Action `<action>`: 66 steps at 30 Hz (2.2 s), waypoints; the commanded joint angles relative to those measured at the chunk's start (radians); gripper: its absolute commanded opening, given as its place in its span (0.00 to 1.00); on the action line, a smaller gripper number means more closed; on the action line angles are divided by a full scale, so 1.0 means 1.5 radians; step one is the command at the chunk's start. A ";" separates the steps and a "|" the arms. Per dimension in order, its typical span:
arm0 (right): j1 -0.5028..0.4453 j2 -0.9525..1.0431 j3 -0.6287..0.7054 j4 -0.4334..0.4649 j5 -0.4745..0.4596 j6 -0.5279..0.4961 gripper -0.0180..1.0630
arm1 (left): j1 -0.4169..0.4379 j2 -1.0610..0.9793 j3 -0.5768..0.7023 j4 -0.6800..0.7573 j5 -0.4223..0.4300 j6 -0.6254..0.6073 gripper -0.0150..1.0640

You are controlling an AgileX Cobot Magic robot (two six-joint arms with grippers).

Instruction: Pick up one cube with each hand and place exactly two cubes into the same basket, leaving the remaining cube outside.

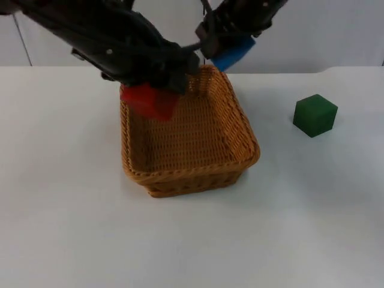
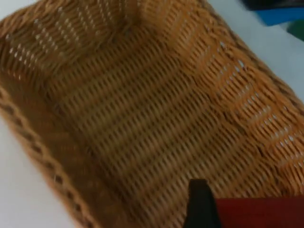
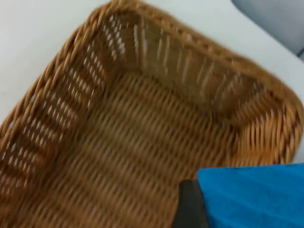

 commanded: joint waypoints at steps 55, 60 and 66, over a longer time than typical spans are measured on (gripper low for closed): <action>0.002 0.186 -0.116 0.088 -0.096 -0.026 0.63 | -0.036 0.205 -0.006 0.007 -0.232 0.006 0.76; 0.002 0.179 -0.121 0.088 -0.096 -0.025 0.73 | -0.036 0.192 -0.006 0.007 -0.235 0.006 0.82; 0.002 0.135 -0.122 0.083 -0.082 -0.025 0.74 | -0.036 0.154 -0.006 0.008 -0.235 0.006 0.82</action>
